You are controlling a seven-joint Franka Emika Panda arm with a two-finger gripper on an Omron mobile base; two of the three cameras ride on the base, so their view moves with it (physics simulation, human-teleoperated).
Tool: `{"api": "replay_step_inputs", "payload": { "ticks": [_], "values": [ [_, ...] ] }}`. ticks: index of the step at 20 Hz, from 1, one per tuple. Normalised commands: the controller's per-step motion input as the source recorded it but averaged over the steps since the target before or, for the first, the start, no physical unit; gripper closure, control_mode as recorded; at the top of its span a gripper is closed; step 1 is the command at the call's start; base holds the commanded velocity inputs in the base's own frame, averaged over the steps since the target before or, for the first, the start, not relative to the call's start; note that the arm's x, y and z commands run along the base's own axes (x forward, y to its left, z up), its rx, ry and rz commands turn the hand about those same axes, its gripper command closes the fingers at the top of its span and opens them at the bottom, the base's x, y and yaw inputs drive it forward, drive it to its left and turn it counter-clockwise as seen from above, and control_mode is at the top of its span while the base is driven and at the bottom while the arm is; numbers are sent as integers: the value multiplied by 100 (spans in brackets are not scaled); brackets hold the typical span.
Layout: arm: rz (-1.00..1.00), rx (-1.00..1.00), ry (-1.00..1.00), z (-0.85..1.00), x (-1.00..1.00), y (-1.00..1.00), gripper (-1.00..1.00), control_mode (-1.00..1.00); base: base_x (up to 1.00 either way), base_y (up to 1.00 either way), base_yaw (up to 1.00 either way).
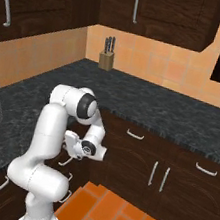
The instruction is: Take a straw from the drawer in front and place it inside the glass cup on the dining counter.
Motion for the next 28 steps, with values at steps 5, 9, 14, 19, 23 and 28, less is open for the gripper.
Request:
{"api": "replay_step_inputs", "payload": {
  "ticks": [5,9,14,19,23,28],
  "values": [
    [-1,-1,0,-25,20,4,-100,-100,0,0,0],
    [-7,0,0,-24,40,0,-100,-100,0,0,0],
    [-7,0,0,-28,48,0,-100,-100,0,0,0],
    [-2,0,0,-34,49,0,-100,-100,0,0,0],
    [0,0,0,-41,22,16,-100,-100,0,0,0],
    [0,0,1,-9,-7,29,100,-100,0,0,0]
  ]
}}
